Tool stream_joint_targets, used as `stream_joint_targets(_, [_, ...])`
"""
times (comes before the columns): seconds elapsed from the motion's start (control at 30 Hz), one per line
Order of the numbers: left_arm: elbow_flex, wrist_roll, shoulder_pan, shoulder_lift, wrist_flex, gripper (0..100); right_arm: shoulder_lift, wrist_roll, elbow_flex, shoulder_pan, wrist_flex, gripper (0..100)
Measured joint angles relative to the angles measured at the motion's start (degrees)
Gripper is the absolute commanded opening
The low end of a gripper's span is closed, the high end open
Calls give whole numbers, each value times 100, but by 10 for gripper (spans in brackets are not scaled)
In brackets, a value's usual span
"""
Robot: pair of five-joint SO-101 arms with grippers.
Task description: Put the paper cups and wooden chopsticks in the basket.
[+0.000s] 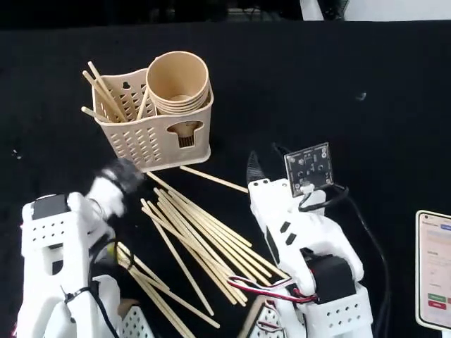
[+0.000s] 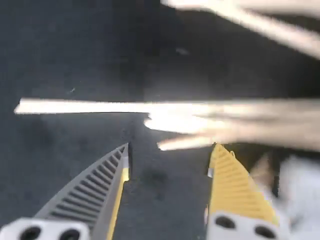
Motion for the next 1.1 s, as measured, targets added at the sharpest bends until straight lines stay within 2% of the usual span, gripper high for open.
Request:
stream_joint_targets(0.07, [0,-1213,167,0,246,289,0,0,0,0,0,129])
stream_joint_targets(0.13, [44,-1934,325,0,299,301,0,0,0,0,0,128])
stream_joint_targets(0.4, [791,-1996,1020,0,-870,303,0,0,132,44,0,128])
stream_joint_targets(0.6, [1002,-1996,1521,9,-1055,298,0,0,132,220,0,128])
stream_joint_targets(0.87, [1714,-2013,2048,0,-1776,93,0,0,132,246,0,128])
stream_joint_targets(1.1, [1609,-2013,2092,0,-1600,91,0,0,149,246,0,129])
